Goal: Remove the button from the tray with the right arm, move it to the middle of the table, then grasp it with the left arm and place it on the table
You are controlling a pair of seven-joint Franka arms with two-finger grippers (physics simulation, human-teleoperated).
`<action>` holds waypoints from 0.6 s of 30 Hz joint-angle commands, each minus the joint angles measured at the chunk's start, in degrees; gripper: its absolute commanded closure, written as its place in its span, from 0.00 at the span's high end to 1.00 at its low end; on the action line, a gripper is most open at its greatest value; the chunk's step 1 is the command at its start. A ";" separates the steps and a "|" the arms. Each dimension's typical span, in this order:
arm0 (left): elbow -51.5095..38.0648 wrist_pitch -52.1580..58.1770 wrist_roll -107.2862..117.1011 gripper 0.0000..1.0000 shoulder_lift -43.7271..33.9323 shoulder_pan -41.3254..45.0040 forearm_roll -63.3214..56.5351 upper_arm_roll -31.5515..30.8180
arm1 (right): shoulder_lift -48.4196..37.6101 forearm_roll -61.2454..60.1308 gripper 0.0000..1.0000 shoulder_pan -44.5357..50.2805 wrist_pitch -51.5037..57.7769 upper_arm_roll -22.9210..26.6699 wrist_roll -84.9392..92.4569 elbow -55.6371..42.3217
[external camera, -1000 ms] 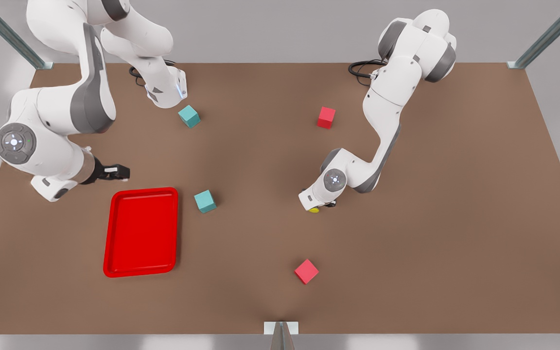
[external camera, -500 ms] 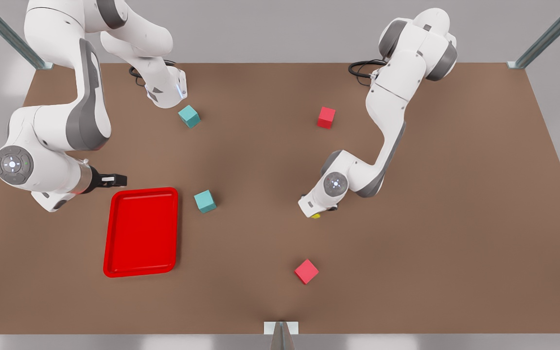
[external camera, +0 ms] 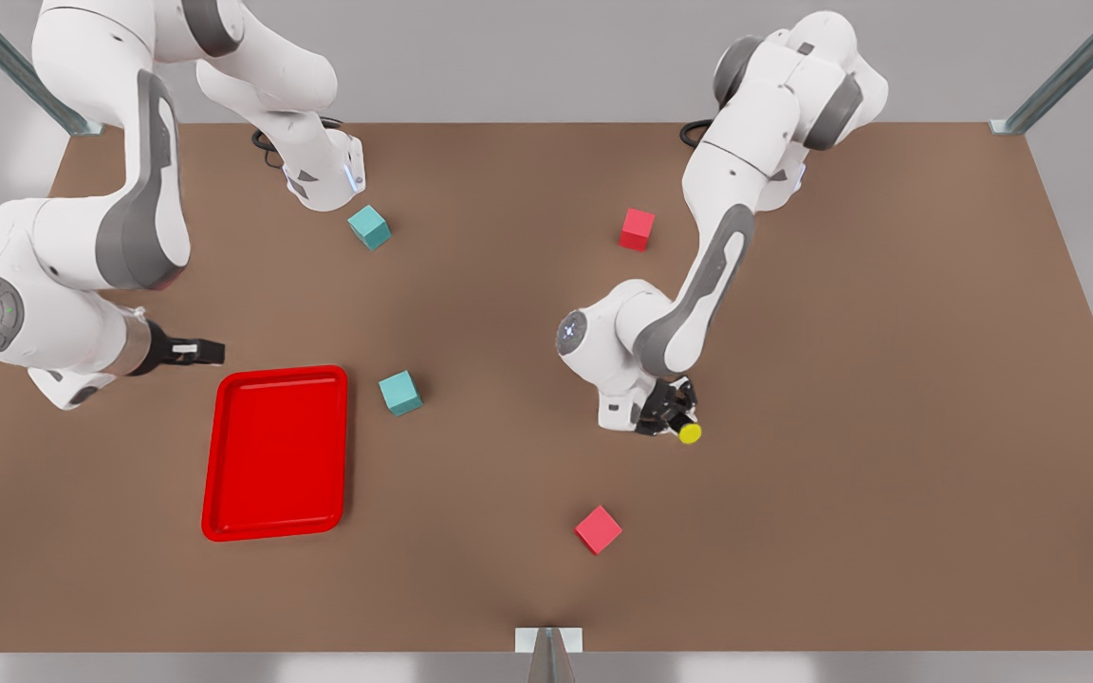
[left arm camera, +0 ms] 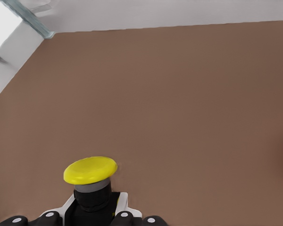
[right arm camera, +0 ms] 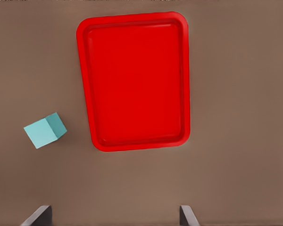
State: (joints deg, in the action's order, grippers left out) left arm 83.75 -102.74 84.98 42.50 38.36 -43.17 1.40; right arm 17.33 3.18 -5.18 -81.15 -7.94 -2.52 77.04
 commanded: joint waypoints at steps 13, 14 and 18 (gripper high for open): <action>0.71 16.26 93.97 0.45 12.61 0.40 -19.84 0.09 | -0.28 -0.19 1.00 -1.68 3.54 -0.50 0.32 -0.14; 0.71 16.17 94.32 0.45 13.13 0.40 -20.55 0.09 | -0.28 0.16 1.00 -1.15 3.54 -0.50 0.14 -0.14; 0.71 15.99 94.85 0.46 15.16 -0.04 -23.27 0.18 | -0.28 0.16 1.00 -1.59 3.54 -0.50 0.23 -0.14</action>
State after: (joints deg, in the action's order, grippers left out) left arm 84.48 -87.40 143.41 57.56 38.47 -64.17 1.56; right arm 17.12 3.29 -6.76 -77.91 -8.41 -2.35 76.91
